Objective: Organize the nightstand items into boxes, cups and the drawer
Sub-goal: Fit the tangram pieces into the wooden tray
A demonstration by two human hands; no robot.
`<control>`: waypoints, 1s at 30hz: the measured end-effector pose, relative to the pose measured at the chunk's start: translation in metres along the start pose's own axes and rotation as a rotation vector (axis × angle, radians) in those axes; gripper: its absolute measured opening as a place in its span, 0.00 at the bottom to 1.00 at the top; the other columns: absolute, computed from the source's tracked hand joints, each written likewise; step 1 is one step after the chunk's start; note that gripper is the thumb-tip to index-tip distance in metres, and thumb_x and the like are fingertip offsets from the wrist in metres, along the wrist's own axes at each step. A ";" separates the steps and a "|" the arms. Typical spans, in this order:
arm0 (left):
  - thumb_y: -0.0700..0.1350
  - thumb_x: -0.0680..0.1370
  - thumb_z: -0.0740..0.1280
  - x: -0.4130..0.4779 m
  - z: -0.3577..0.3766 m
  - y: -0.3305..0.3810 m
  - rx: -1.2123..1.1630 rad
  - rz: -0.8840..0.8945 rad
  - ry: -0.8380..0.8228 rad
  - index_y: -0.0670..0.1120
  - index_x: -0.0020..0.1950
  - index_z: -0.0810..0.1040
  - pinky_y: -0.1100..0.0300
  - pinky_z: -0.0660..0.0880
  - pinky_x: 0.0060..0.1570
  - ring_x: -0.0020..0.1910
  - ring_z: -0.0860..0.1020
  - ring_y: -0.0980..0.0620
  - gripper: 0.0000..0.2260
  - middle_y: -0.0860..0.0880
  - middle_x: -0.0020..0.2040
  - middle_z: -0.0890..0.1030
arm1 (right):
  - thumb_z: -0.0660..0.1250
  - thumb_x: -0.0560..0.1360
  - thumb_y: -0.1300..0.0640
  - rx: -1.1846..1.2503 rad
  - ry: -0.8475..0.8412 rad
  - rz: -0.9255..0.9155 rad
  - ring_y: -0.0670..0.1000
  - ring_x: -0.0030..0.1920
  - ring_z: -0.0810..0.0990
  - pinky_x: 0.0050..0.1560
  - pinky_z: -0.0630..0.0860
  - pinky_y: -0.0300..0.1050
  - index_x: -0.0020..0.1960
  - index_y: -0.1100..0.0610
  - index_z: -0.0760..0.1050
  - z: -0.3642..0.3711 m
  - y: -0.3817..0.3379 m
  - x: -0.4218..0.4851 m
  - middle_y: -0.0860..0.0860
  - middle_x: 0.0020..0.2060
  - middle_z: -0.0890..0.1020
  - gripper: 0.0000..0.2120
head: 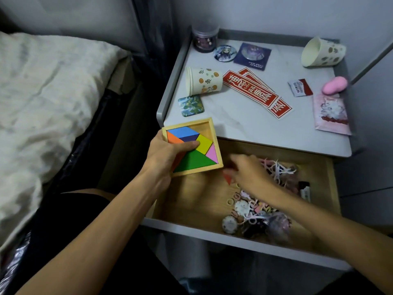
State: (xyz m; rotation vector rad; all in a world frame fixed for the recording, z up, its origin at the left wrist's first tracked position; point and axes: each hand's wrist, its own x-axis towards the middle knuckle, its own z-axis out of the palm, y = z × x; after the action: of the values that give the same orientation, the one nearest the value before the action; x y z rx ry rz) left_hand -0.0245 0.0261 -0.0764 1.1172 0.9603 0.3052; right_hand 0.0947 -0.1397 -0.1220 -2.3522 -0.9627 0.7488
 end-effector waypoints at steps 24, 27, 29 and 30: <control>0.28 0.64 0.77 -0.009 0.031 -0.018 0.175 -0.043 -0.249 0.41 0.63 0.76 0.48 0.80 0.56 0.52 0.84 0.44 0.29 0.44 0.52 0.86 | 0.77 0.70 0.56 0.155 0.339 -0.188 0.42 0.38 0.74 0.38 0.73 0.33 0.47 0.53 0.82 -0.051 -0.017 -0.012 0.44 0.42 0.76 0.07; 0.30 0.65 0.78 -0.009 0.030 -0.018 0.174 -0.039 -0.240 0.42 0.63 0.76 0.50 0.81 0.55 0.52 0.84 0.45 0.28 0.45 0.52 0.86 | 0.75 0.72 0.53 0.147 0.340 -0.132 0.43 0.39 0.75 0.39 0.73 0.34 0.52 0.51 0.77 -0.049 -0.015 -0.010 0.45 0.44 0.73 0.11; 0.32 0.65 0.78 -0.008 0.030 -0.017 0.173 -0.039 -0.233 0.43 0.63 0.76 0.50 0.81 0.55 0.52 0.84 0.46 0.27 0.46 0.52 0.86 | 0.73 0.74 0.51 0.273 0.298 -0.050 0.44 0.39 0.76 0.39 0.73 0.37 0.54 0.51 0.75 -0.048 -0.012 -0.007 0.46 0.44 0.76 0.11; 0.32 0.65 0.79 -0.008 0.029 -0.016 0.171 -0.040 -0.231 0.43 0.63 0.76 0.50 0.81 0.55 0.52 0.84 0.46 0.28 0.46 0.52 0.86 | 0.72 0.75 0.51 0.380 0.247 -0.010 0.45 0.37 0.77 0.38 0.74 0.39 0.54 0.52 0.75 -0.048 -0.009 -0.006 0.46 0.43 0.78 0.11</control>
State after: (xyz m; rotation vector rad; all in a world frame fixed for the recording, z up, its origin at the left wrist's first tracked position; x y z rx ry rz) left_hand -0.0105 -0.0046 -0.0831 1.2579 0.8124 0.0594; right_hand 0.1173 -0.1493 -0.0792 -2.0453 -0.6603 0.5621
